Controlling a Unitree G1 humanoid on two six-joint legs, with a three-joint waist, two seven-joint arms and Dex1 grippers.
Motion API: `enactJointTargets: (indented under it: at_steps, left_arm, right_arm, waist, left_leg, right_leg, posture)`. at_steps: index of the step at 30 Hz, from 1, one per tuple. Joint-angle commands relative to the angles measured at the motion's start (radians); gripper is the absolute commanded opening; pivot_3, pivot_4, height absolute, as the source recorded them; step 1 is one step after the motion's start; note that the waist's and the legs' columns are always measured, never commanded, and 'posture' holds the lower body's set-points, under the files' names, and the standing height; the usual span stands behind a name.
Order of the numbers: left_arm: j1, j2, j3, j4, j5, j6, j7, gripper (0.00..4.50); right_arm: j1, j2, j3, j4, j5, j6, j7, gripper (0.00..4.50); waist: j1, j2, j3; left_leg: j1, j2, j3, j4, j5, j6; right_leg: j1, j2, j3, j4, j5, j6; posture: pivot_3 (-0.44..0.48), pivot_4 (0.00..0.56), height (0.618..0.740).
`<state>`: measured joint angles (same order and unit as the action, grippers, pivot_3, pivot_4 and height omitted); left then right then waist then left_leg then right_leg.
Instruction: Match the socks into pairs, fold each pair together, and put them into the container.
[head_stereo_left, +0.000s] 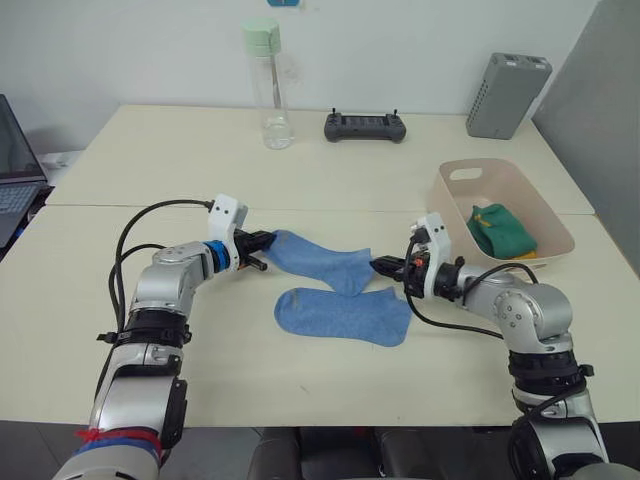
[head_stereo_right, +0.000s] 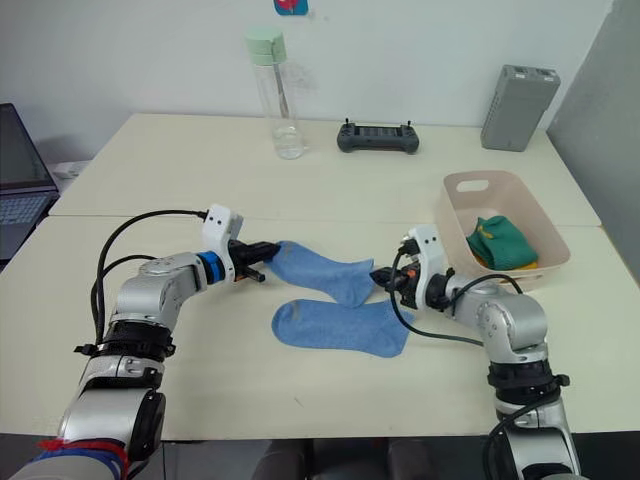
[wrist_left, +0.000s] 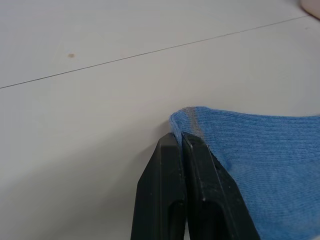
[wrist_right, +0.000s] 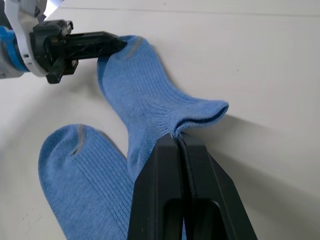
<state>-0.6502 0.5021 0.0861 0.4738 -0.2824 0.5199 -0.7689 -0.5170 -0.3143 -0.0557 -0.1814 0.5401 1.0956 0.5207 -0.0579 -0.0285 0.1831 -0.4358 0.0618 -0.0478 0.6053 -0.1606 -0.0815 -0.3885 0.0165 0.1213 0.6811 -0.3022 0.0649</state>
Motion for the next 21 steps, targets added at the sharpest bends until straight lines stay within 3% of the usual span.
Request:
enactJointTargets:
  at_steps: [1, 7, 13, 21]
  left_arm:
    - [0.026, -0.002, 0.047, -0.112, -0.048, 0.062, 0.034, 0.07]
    - [0.146, -0.105, 0.188, -0.487, -0.21, 0.234, 0.215, 0.07]
    - [0.329, -0.098, 0.217, -0.845, -0.366, 0.391, 0.265, 0.07]
    - [0.58, -0.136, 0.235, -1.054, -0.482, 0.44, 0.341, 0.07]
  right_arm:
    - [-0.027, -0.018, -0.048, -0.009, 0.026, -0.017, -0.003, 0.03]
    - [-0.04, -0.078, -0.145, -0.059, 0.1, 0.08, -0.007, 0.03]
    - [0.002, -0.132, -0.288, -0.2, 0.283, 0.299, -0.016, 0.03]
    - [0.125, -0.13, -0.404, -0.352, 0.453, 0.486, -0.053, 0.03]
  waist:
    - [0.0, 0.0, 0.0]
    - [0.005, 0.0, 0.0]
    - [-0.003, 0.0, 0.0]
    - [-0.002, 0.0, 0.0]
  left_leg:
    - [0.0, 0.0, 0.0, 0.0, 0.0, 0.0]
    - [-0.001, 0.0, 0.0, 0.0, 0.0, 0.0]
    - [0.0, 0.0, 0.0, 0.0, 0.0, 0.0]
    - [0.001, 0.001, 0.001, 0.001, 0.0, 0.0]
  right_leg:
    - [0.0, 0.0, 0.0, 0.0, 0.0, 0.0]
    - [0.0, -0.001, 0.0, 0.0, 0.0, 0.0]
    - [0.0, 0.0, 0.001, 0.0, 0.0, 0.0]
    - [0.001, 0.0, 0.002, -0.001, -0.001, 0.0]
  posture:
    - [0.0, 0.15, 0.74]
    - [0.0, 0.15, 0.74]
    - [0.0, 0.15, 0.74]
    - [0.0, 0.15, 0.74]
